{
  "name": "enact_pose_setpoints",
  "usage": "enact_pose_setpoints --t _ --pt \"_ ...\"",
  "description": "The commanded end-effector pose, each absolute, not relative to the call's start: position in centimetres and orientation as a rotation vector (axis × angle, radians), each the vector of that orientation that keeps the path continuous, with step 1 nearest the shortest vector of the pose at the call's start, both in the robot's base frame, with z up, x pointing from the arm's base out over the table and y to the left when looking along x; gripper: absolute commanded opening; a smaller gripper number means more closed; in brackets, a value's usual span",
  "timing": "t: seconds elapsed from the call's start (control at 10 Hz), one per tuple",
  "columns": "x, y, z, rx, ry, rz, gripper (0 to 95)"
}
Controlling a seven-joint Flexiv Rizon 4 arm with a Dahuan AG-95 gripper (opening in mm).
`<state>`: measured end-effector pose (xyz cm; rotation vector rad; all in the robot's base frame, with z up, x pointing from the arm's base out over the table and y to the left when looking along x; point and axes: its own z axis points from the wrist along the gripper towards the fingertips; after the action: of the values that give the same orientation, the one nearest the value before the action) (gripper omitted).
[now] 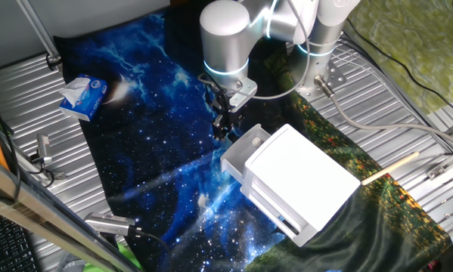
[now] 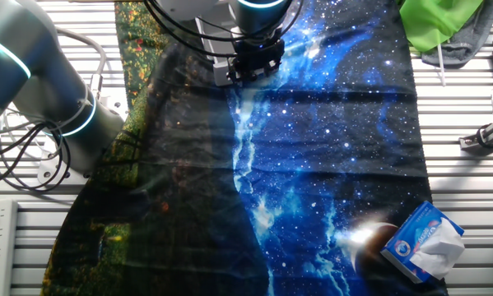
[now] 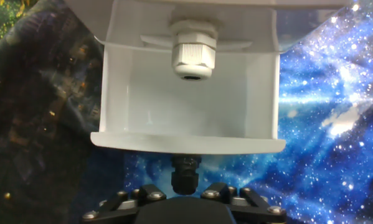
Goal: Grasp the handle and open the drawer
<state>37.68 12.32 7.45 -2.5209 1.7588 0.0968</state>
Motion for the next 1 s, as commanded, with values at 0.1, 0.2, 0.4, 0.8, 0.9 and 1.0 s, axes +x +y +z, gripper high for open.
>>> enact_pose_setpoints --t 0.1,0.2,0.4,0.8,0.9,1.0 --pt "37.5 12.3 8.0 -2.505 1.779 0.101 19.0" --pt "37.5 12.2 8.6 -2.497 1.796 0.1 19.0" --pt "37.9 12.2 10.0 -2.49 1.829 0.086 0.0" --pt "38.8 11.9 12.0 -2.237 2.159 0.077 0.0" --pt "39.3 12.1 12.6 -2.177 2.226 0.074 0.0" --pt "40.4 12.5 13.9 -2.088 2.325 0.062 0.0"
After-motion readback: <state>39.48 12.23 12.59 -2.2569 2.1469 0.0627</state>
